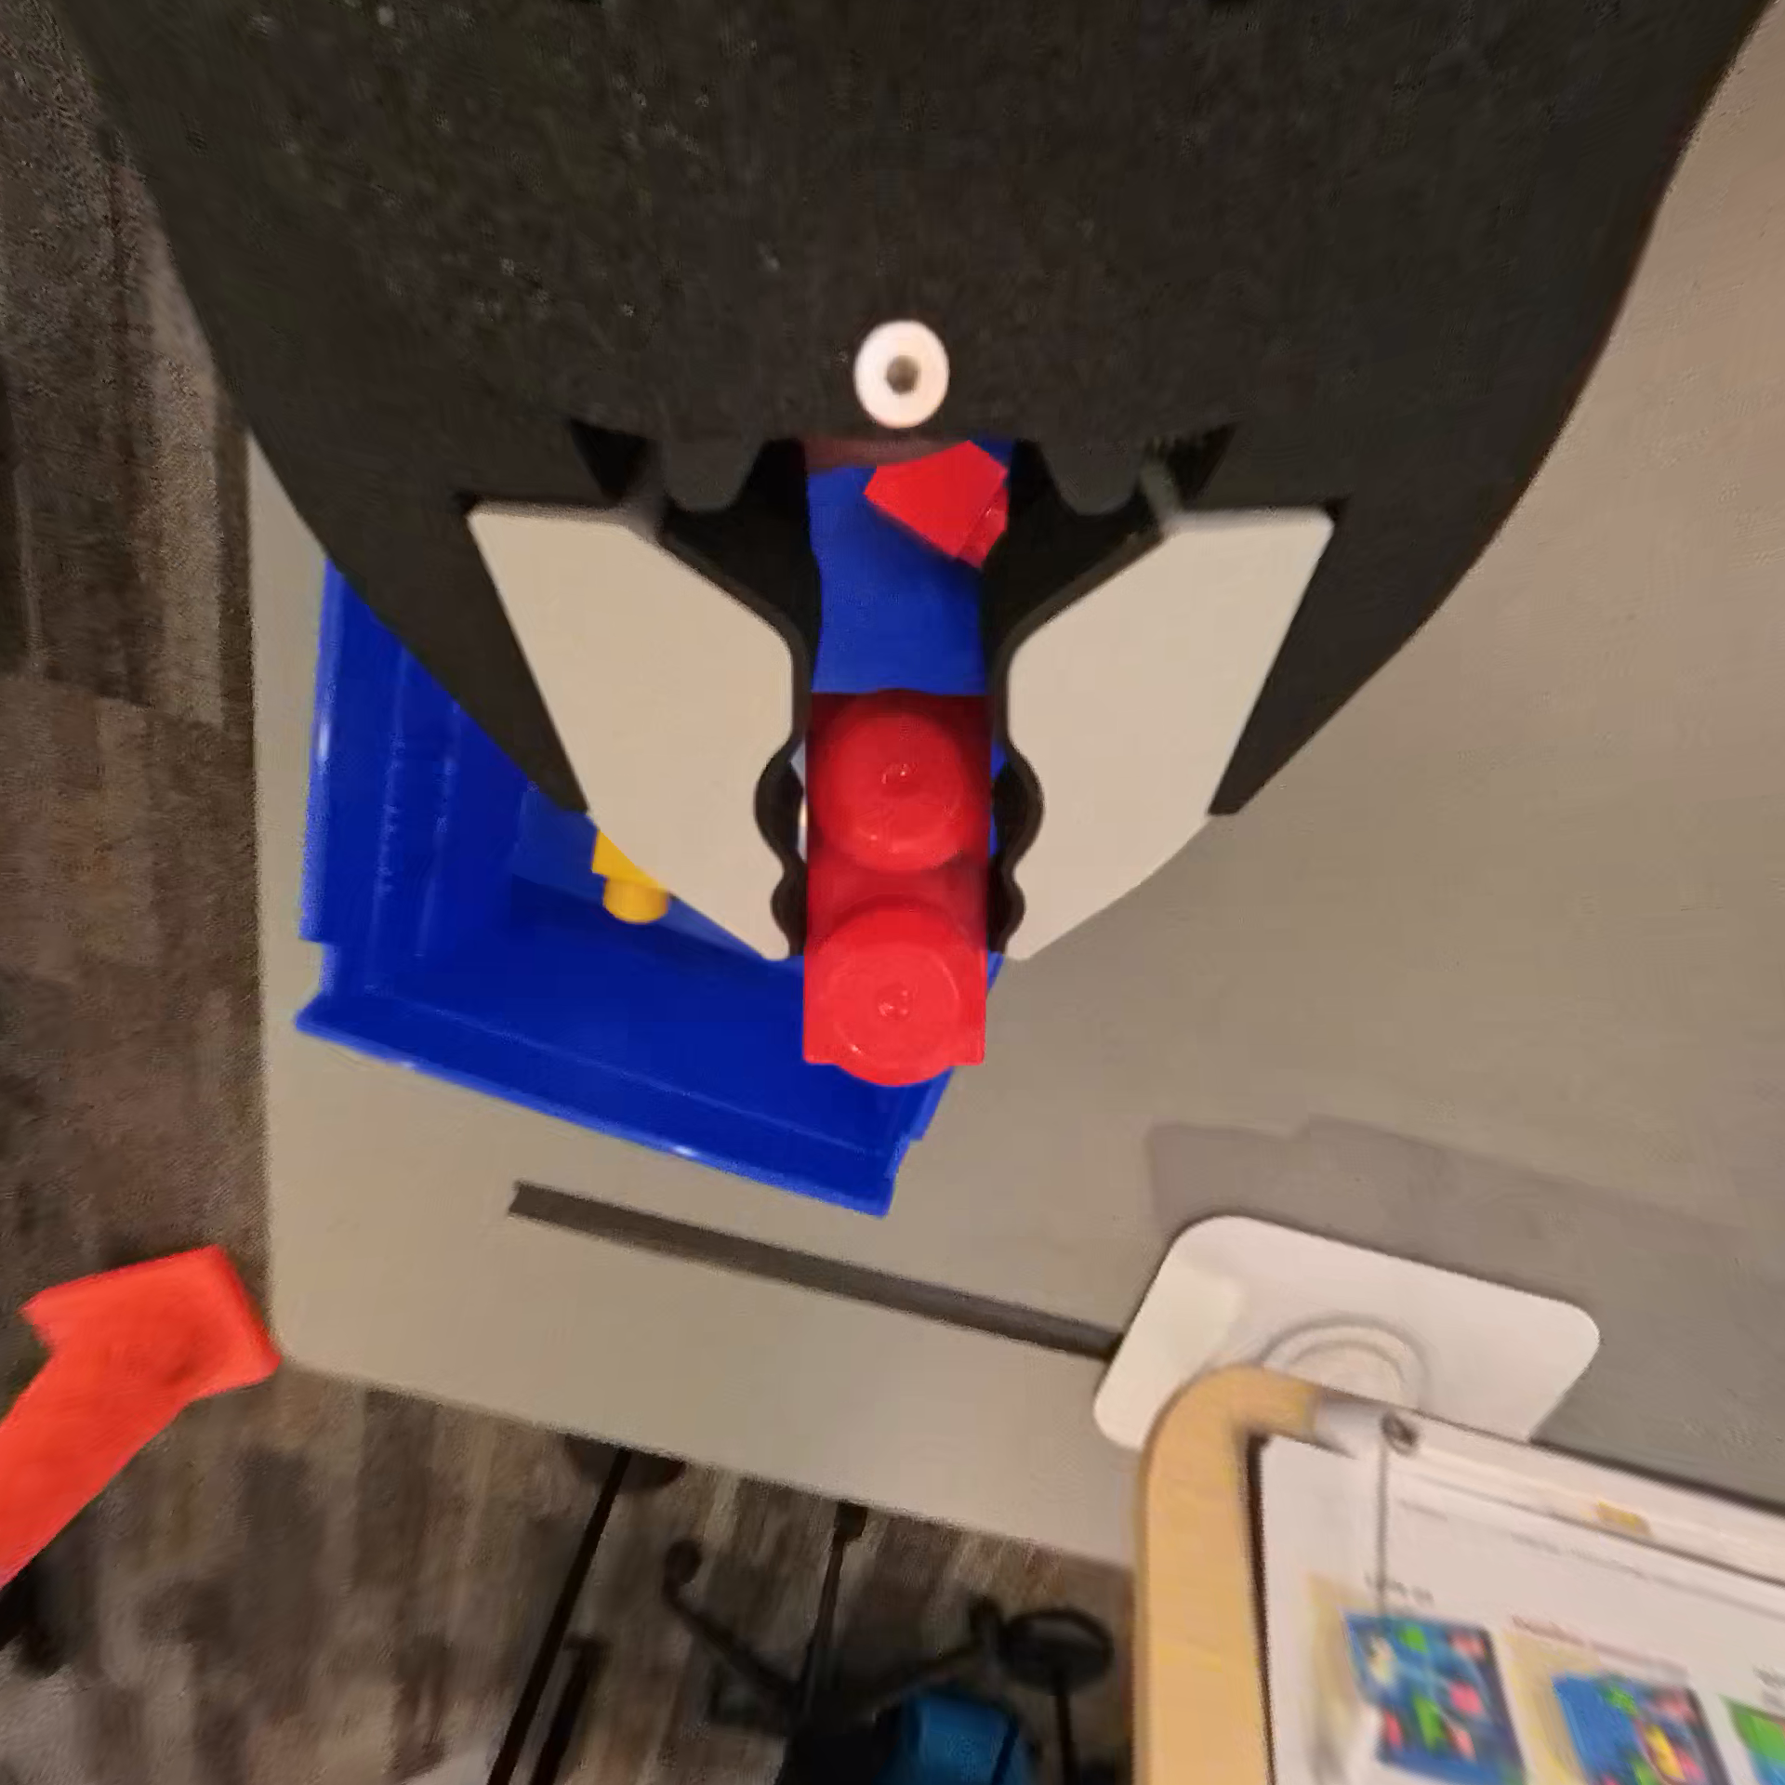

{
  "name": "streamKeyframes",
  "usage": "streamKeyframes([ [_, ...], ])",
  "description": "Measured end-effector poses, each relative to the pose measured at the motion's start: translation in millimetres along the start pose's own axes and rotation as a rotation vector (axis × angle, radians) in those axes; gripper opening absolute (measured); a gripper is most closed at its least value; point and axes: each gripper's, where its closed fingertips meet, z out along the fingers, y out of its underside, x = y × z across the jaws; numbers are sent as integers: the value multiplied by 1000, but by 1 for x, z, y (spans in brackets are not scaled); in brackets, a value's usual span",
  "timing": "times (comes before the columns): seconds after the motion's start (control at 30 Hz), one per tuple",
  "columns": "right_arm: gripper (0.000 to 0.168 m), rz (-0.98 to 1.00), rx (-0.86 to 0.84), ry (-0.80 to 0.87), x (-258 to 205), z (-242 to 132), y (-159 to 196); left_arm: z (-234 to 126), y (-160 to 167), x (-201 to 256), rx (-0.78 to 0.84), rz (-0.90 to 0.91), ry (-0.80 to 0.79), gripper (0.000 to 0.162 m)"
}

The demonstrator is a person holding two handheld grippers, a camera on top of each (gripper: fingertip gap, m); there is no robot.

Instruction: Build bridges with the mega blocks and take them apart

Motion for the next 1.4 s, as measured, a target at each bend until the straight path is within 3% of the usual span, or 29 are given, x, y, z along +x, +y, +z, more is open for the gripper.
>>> streamKeyframes([
  [0.17, 36, 5, -287, -48, 27, 93, 44, 11, 0, 9, -34, 58, 15, 71],
  [0.3, 36, 82, -390, -79, 25, 139, 68, 16, -2, 11, -46, 126, -12, 71],
  [0.43, 36, 187, -382, -115, 18, 159, 74, 20, 1, 12, -62, 147, -21, 70],
  [0.63, 42, 163, -366, -93, 23, 165, 88, 18, 8, 5, -76, 141, -59, 70],
  [0.73, 48, 167, -242, -72, 28, 136, 67, 10, 1, 0, -45, 114, -82, 71],
  [0.83, 47, 112, 30, -1, 17, 58, 25, -2, -9, -8, 5, 97, -115, 71],
  [0.93, 40, 4, 324, -83, -61, -28, 7, -10, -14, -18, 40, 72, -149, 71],
  [1.0, 35, -80, 336, -334, -153, -53, 37, -11, -13, -22, 44, 45, -157, 71],
  [1.07, 40, -198, 147, -664, -249, -60, 98, -10, -10, -25, 41, 23, -159, 71],
  [1.1, 42, -218, 85, -728, -278, -58, 122, -10, -10, -25, 41, 18, -155, 71],
  [1.23, 39, -415, 61, -735, -336, -48, 170, -9, -12, -24, 27, 38, -132, 71],
  [1.4, 35, -491, 103, -688, -348, -50, 174, -15, -20, -27, 36, 46, -149, 72],
])
